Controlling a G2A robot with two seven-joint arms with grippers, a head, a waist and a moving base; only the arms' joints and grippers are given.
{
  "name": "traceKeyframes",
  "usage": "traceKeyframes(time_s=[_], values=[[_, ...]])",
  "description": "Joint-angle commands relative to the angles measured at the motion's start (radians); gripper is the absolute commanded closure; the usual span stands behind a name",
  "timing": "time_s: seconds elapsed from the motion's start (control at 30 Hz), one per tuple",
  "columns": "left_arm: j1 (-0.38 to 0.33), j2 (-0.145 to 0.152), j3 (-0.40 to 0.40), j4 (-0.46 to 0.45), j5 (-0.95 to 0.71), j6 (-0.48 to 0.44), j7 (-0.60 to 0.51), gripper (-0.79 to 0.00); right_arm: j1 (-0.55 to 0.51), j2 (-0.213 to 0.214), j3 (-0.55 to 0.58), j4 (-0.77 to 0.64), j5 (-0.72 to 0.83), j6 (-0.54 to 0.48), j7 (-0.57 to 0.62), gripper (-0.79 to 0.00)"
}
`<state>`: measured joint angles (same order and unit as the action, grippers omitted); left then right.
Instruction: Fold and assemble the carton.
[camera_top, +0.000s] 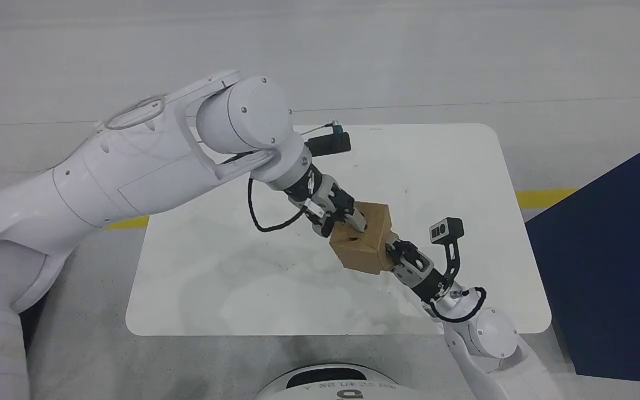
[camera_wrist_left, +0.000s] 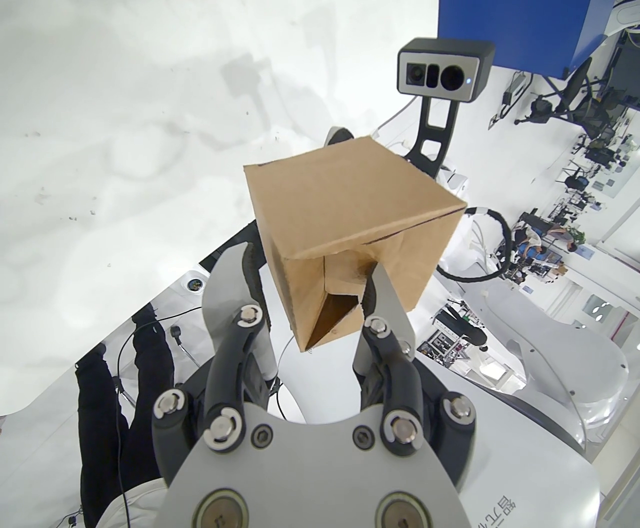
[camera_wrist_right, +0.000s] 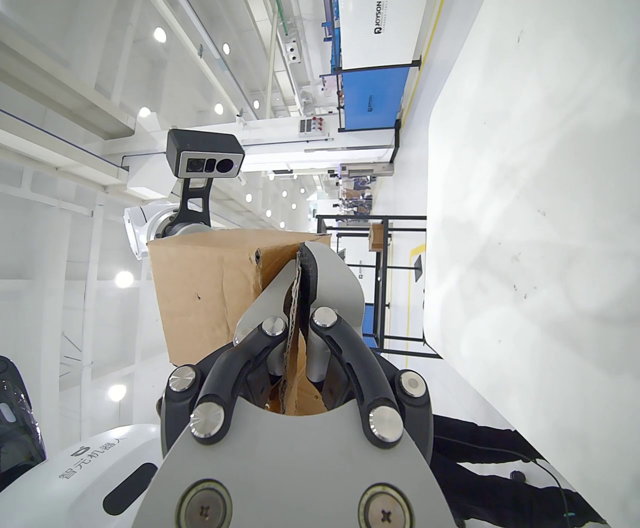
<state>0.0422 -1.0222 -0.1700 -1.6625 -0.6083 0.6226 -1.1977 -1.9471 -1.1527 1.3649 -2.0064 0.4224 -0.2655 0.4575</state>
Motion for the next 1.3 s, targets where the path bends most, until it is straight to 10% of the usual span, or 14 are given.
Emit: traceKeyframes(time_s=[0.0, 0.57, 0.77, 1.07, 1.27], values=[[0.002, 0.0, 0.0, 0.0, 0.0, -0.001, -0.001, -0.372, -0.001, 0.0, 0.0, -0.001, -0.002, 0.001, -0.001, 0.0], [0.012, -0.021, 0.0, 0.012, 0.014, -0.011, -0.011, -0.388, -0.003, 0.001, 0.001, -0.004, -0.002, 0.005, -0.004, 0.0], [-0.031, -0.012, 0.0, 0.012, -0.013, -0.005, -0.005, -0.785, 0.0, 0.001, 0.0, -0.009, -0.007, 0.011, -0.007, 0.0], [-0.082, 0.077, -0.048, -0.011, -0.098, 0.021, 0.023, -0.785, 0.006, 0.001, -0.001, -0.016, -0.012, 0.025, -0.019, 0.0], [0.052, 0.188, -0.195, -0.006, -0.19, -0.073, 0.106, -0.785, 0.006, 0.001, -0.001, -0.016, -0.011, 0.026, -0.021, 0.0]])
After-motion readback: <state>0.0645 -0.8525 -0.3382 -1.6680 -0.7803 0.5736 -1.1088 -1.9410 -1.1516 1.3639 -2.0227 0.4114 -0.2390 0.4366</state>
